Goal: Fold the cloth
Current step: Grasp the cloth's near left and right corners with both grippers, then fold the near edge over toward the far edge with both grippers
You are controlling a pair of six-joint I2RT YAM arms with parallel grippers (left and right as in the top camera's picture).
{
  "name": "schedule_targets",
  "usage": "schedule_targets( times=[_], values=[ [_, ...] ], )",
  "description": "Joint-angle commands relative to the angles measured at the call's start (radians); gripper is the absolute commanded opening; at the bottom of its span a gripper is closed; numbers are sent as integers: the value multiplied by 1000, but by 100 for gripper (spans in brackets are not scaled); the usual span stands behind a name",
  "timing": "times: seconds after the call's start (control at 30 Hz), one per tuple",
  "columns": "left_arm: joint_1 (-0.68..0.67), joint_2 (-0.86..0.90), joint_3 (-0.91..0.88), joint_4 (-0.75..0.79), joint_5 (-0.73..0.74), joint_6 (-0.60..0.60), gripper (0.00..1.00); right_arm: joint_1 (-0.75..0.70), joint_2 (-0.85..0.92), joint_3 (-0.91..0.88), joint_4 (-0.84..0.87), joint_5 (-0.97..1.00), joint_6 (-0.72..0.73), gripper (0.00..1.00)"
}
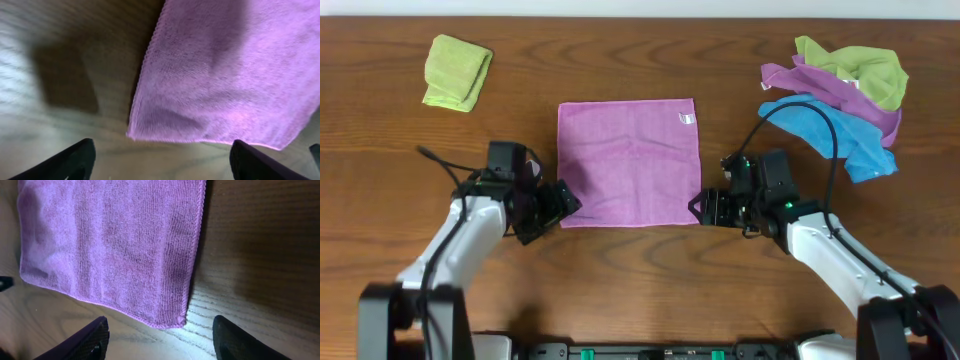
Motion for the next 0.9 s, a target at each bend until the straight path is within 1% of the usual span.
schedule_targets(
  times=[0.0, 0.13, 0.3, 0.43, 0.53, 0.83, 0.87],
  values=[
    [7, 69, -6, 28, 67, 14, 85, -10, 35, -11, 10, -26, -6, 67],
    [7, 109, -6, 47, 84, 15, 83, -10, 85, -11, 17, -42, -6, 65],
    [7, 111, -6, 52, 72, 15, 81, -10, 130, -11, 21, -68, -5, 63],
    [7, 121, -6, 46, 77, 14, 74, -7, 143, -11, 21, -74, -5, 61],
    [7, 126, -6, 35, 72, 14, 66, -5, 143, -11, 20, -93, -5, 58],
    [7, 126, -6, 36, 72, 14, 58, 33, 173, -11, 79, -78, -1, 48],
    [7, 126, -6, 36, 71, 14, 54, 32, 183, -11, 82, -78, -1, 47]
  ],
)
